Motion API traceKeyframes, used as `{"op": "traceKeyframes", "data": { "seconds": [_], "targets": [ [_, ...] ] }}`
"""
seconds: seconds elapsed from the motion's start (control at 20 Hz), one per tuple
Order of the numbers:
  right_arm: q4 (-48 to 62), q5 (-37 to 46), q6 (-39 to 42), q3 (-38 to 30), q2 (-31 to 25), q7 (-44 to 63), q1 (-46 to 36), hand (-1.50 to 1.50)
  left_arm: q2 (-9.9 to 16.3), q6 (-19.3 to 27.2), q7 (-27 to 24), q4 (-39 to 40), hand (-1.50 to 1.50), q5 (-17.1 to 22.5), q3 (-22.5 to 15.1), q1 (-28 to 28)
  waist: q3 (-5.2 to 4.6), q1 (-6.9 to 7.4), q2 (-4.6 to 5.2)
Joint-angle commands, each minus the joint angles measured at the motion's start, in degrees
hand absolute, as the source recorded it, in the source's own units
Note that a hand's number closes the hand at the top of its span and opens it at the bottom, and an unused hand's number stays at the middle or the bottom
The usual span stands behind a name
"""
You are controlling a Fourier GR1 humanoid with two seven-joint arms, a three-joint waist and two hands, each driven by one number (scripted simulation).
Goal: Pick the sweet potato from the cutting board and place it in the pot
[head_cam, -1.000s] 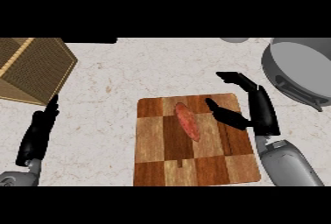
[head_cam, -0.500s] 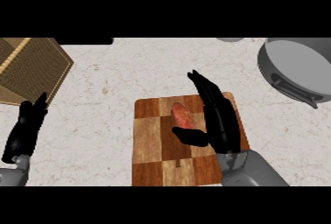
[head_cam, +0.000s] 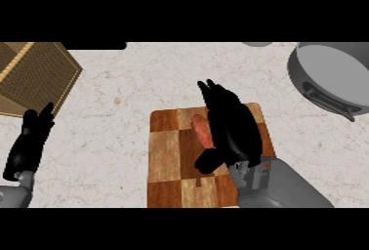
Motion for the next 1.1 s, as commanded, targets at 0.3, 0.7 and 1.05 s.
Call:
{"op": "traceKeyframes", "data": {
  "seconds": [0.3,0.7,1.05],
  "targets": [
    [1.2,-11.7,18.5,-3.4,5.3,16.5,-4.6,-1.50,0.5,-1.3,2.4,-1.3,0.00,-0.5,0.5,-1.2,0.14,0.05,0.17],
    [6.6,-10.5,18.2,-7.1,5.8,14.7,-5.1,-1.50,-0.4,-1.4,1.2,-1.4,0.00,-1.5,1.3,0.0,0.15,0.17,0.39],
    [8.3,-5.3,17.7,-3.5,7.7,13.1,0.2,-1.50,-2.1,-1.4,0.8,-1.6,0.00,-2.5,1.5,1.0,0.16,-0.02,0.33]
  ]
}}
